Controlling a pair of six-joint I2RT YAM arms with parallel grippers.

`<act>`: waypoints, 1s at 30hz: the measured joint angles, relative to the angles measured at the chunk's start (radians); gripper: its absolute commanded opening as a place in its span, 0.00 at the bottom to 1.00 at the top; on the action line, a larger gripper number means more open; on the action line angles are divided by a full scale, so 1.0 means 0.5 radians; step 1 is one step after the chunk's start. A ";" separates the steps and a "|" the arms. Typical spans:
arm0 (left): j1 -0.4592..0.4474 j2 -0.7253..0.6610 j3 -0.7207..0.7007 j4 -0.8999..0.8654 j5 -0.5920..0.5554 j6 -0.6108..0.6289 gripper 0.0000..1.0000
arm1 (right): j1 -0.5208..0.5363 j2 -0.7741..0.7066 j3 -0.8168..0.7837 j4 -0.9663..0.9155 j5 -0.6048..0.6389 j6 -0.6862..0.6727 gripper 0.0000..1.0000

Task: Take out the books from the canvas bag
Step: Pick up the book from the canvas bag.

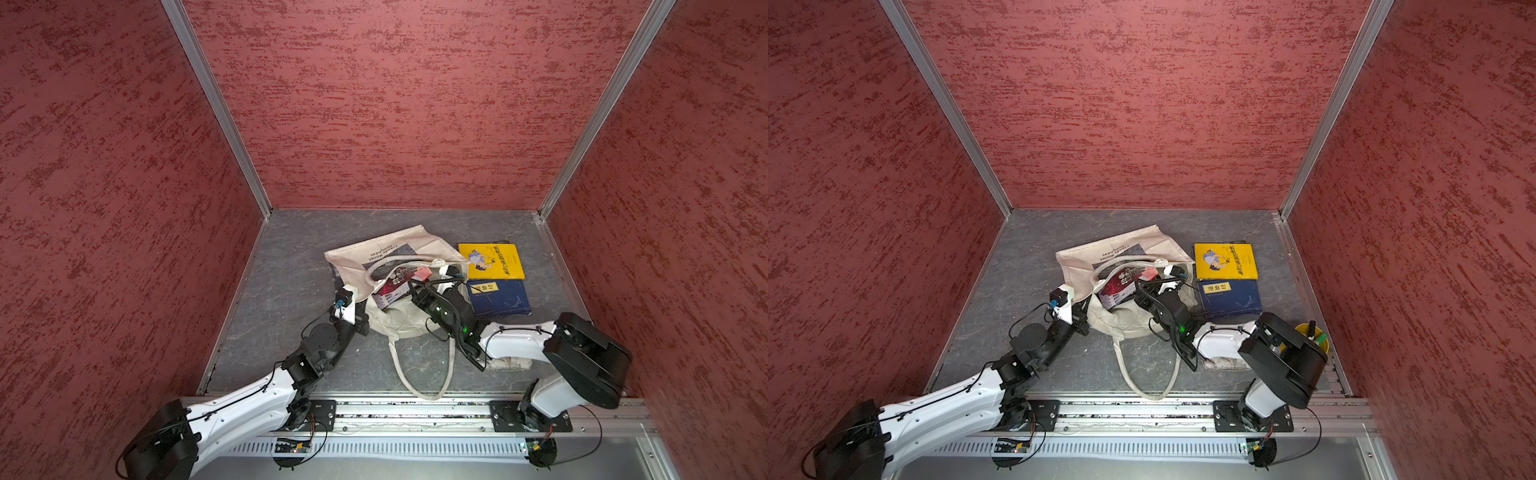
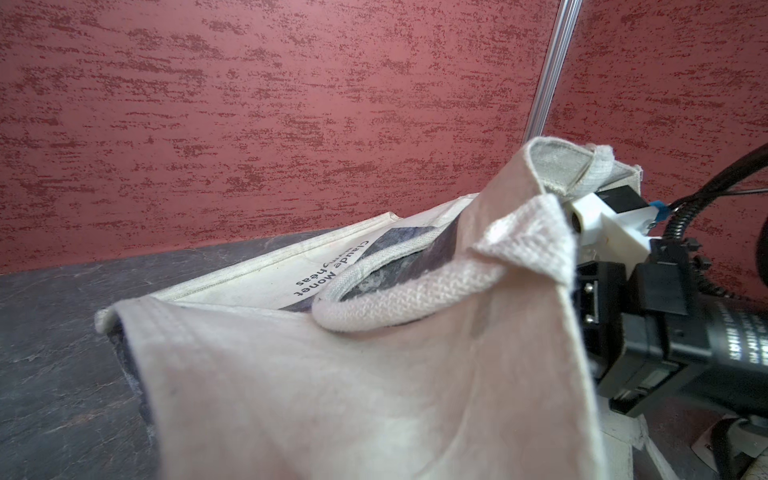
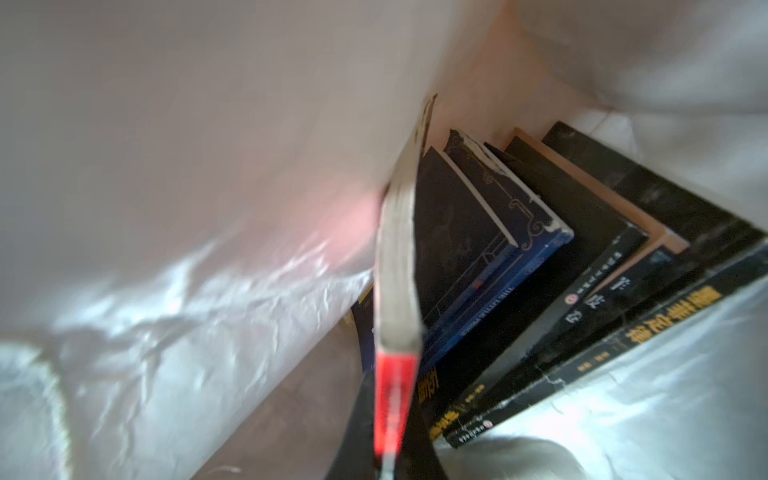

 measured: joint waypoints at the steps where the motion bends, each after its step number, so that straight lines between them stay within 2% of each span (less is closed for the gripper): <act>1: 0.000 0.000 0.000 0.000 0.000 -0.001 0.00 | 0.008 -0.055 -0.002 -0.059 -0.003 -0.041 0.00; 6: -0.006 0.000 0.000 -0.003 0.001 -0.001 0.00 | 0.063 -0.336 -0.007 -0.337 -0.005 -0.249 0.00; 17: -0.007 0.004 0.000 -0.001 -0.002 -0.001 0.00 | 0.147 -0.803 -0.056 -0.825 -0.080 -0.532 0.00; 24: -0.007 0.009 0.000 0.005 -0.002 -0.002 0.00 | 0.184 -1.014 -0.081 -0.979 -0.179 -0.673 0.00; 30: -0.007 0.013 0.000 0.010 -0.007 -0.002 0.00 | 0.205 -1.224 -0.171 -0.958 -0.339 -0.746 0.00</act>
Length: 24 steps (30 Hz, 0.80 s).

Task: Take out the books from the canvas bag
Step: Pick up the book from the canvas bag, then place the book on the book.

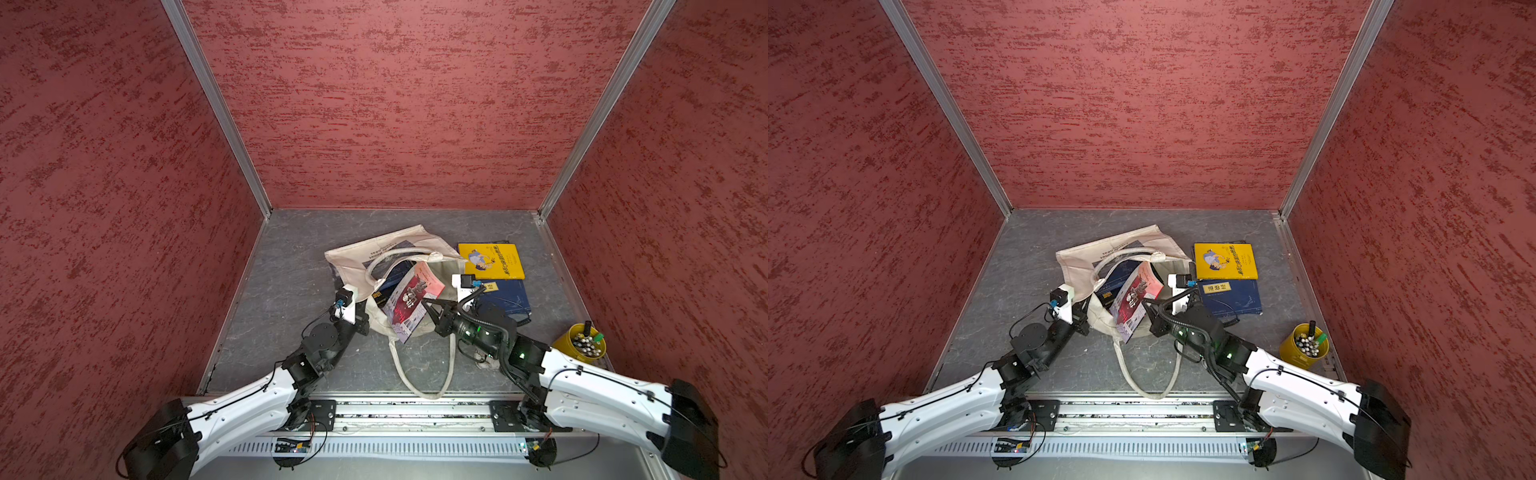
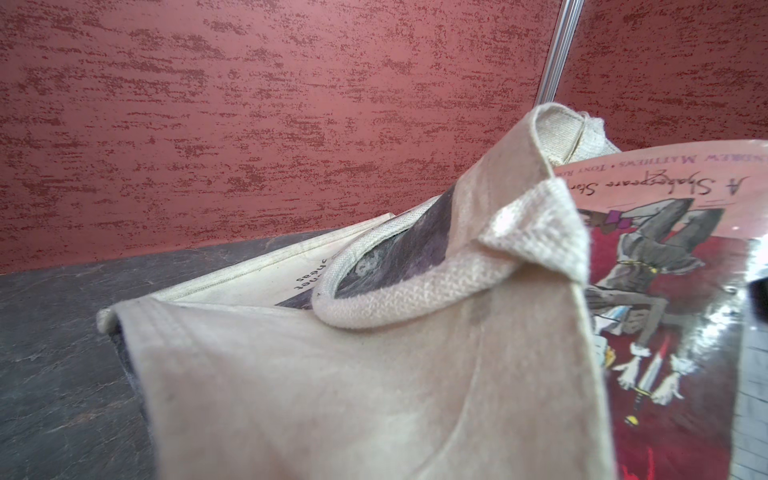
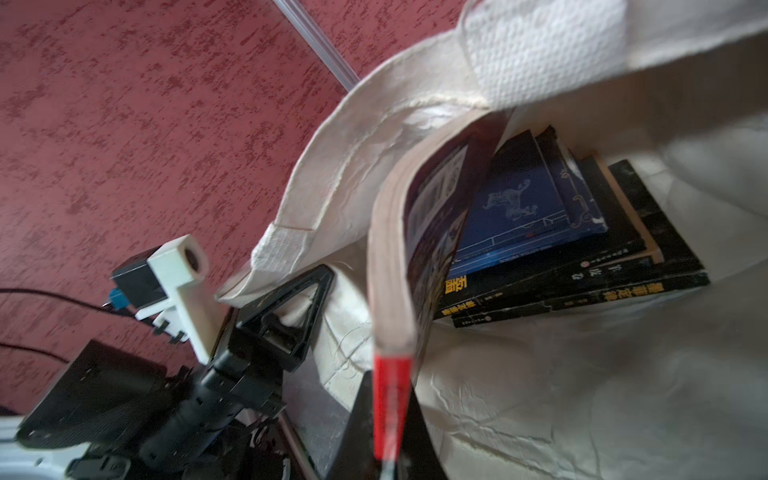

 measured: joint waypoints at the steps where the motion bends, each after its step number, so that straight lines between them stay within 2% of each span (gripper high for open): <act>1: 0.000 0.000 0.000 0.001 -0.001 0.000 0.00 | 0.002 -0.033 -0.011 0.009 -0.034 -0.011 0.00; 7: 0.000 0.000 0.000 0.001 -0.001 0.000 0.00 | 0.021 -0.170 -0.019 0.185 -0.227 -0.063 0.00; 12: 0.000 0.000 0.000 0.002 -0.001 -0.001 0.00 | 0.030 -0.266 -0.033 0.326 -0.219 -0.066 0.00; 17: 0.000 0.000 0.000 0.002 -0.001 -0.001 0.00 | 0.030 -0.314 -0.050 0.399 0.021 -0.031 0.00; 24: 0.000 0.000 0.000 0.002 -0.001 -0.005 0.00 | 0.030 -0.452 -0.073 0.388 0.534 0.111 0.00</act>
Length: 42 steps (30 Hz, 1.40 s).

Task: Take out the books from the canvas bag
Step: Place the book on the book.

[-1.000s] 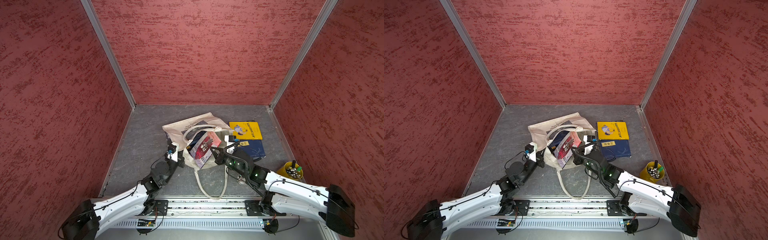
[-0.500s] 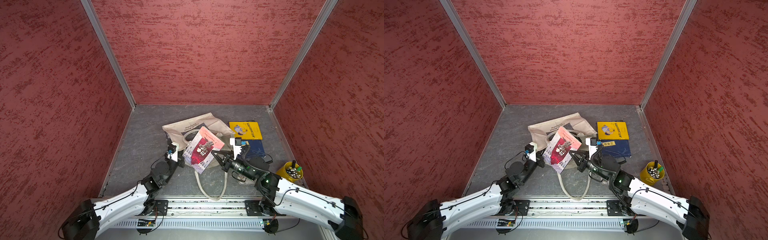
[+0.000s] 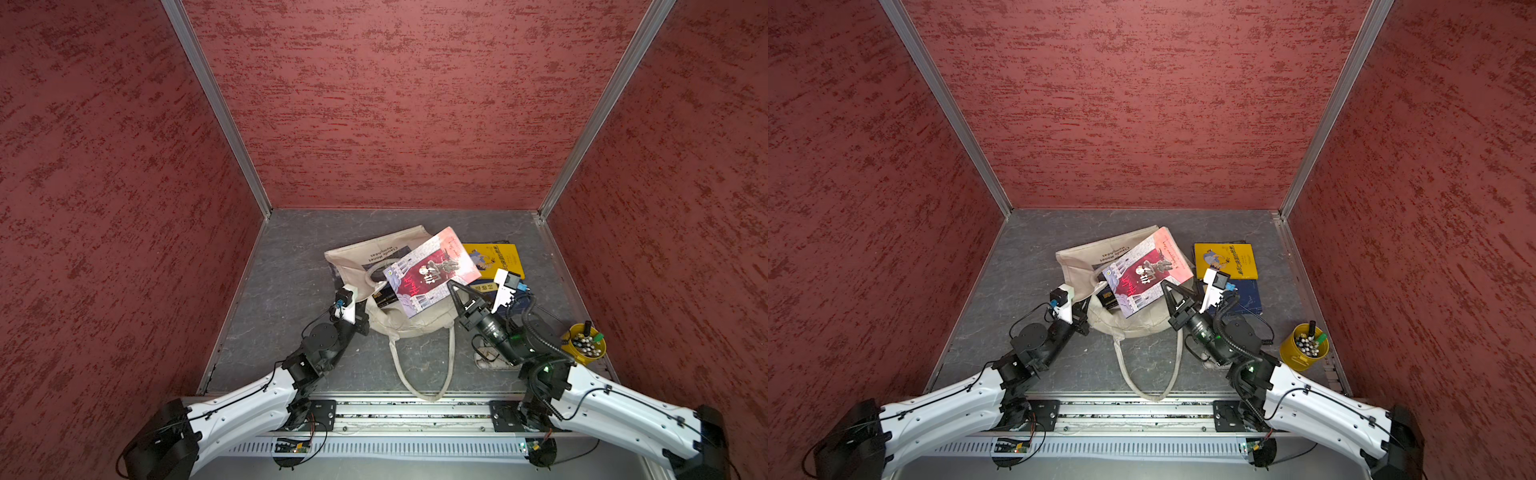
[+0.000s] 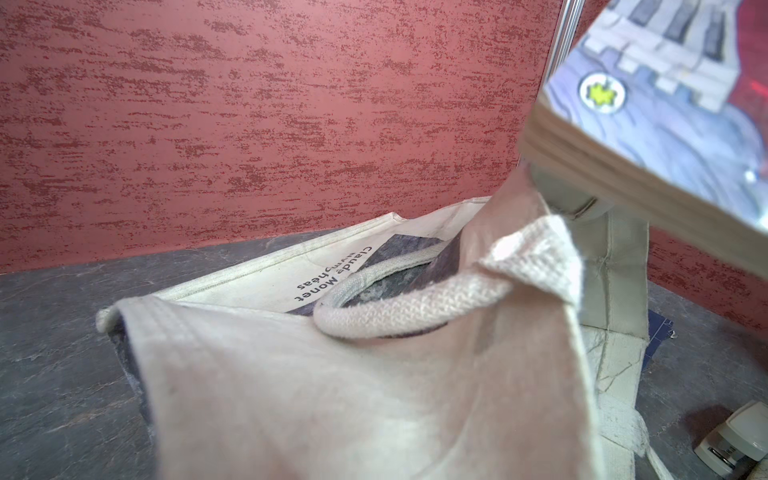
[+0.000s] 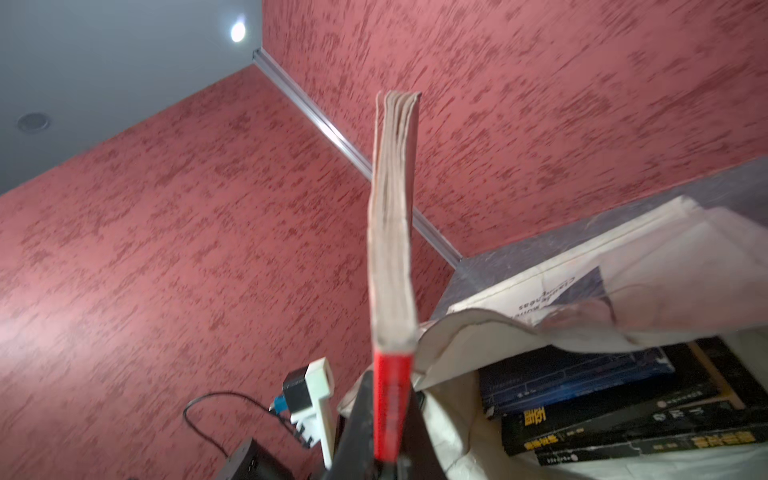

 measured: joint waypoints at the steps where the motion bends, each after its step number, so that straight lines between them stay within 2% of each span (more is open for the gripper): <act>1: 0.000 0.000 0.000 0.000 0.000 -0.002 0.00 | 0.000 -0.029 0.000 -0.015 0.079 0.027 0.00; 9: 0.000 0.000 0.000 0.000 0.000 -0.008 0.00 | 0.000 -0.265 0.015 -0.399 0.744 0.189 0.00; 13: 0.000 0.000 0.000 0.000 0.000 -0.008 0.00 | -0.001 -0.438 0.014 -0.608 0.980 0.245 0.00; 18: 0.000 0.000 0.000 0.000 -0.001 -0.008 0.00 | -0.002 -0.809 0.011 -0.938 1.289 0.374 0.00; 23: 0.000 0.003 0.000 0.001 -0.001 -0.008 0.00 | -0.004 -1.030 0.011 -1.289 1.496 0.536 0.00; 28: 0.000 0.003 0.000 0.001 -0.001 -0.008 0.00 | -0.005 -0.954 0.009 -1.607 1.563 0.714 0.00; 35: 0.000 -0.001 0.000 -0.001 -0.002 -0.008 0.00 | -0.027 -0.635 -0.120 -1.762 1.531 0.917 0.00; 39: 0.000 0.001 0.000 0.000 -0.002 -0.008 0.00 | -0.159 -0.549 -0.207 -1.742 1.424 0.929 0.00; 42: 0.000 0.002 0.000 0.000 -0.002 -0.008 0.00 | -0.347 -0.553 -0.255 -1.678 1.273 0.899 0.00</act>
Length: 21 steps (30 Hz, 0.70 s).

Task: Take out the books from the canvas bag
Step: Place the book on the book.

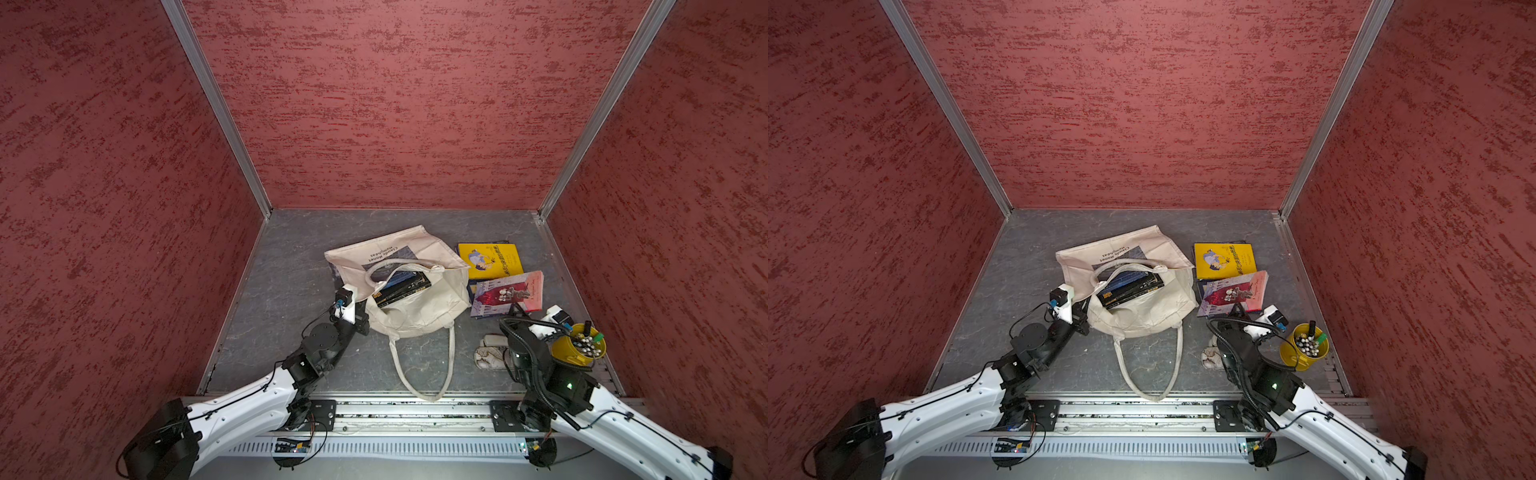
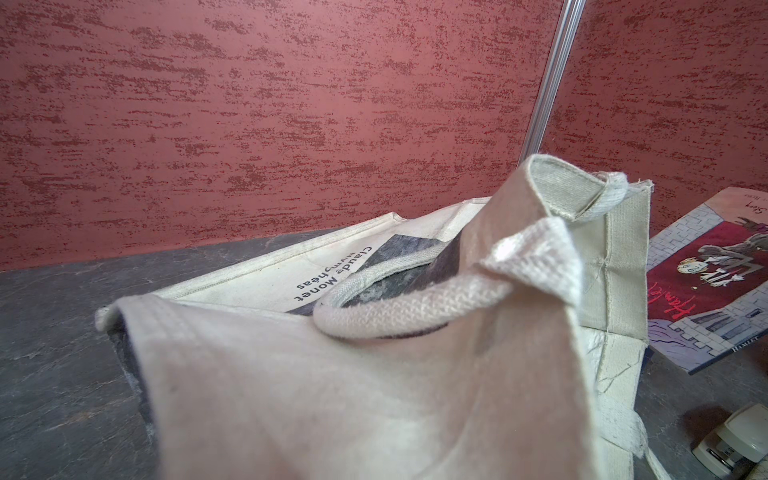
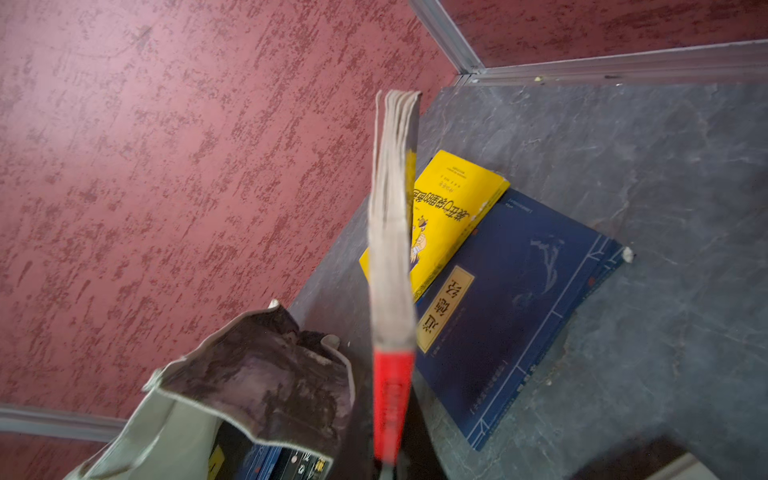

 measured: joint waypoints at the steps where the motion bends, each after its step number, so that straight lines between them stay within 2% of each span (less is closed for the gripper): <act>1: 0.000 0.000 0.000 0.000 -0.001 0.000 0.00 | -0.067 -0.001 -0.014 0.031 -0.057 -0.022 0.00; 5: 0.000 0.000 0.000 0.000 -0.001 0.000 0.00 | -0.369 0.052 -0.079 0.214 -0.360 -0.134 0.00; 11: 0.000 0.000 0.000 0.000 -0.001 0.000 0.00 | -0.671 0.237 -0.121 0.473 -0.800 -0.283 0.00; 21: 0.000 -0.001 0.000 0.000 -0.006 0.000 0.00 | -1.023 0.424 -0.212 0.682 -1.193 -0.297 0.00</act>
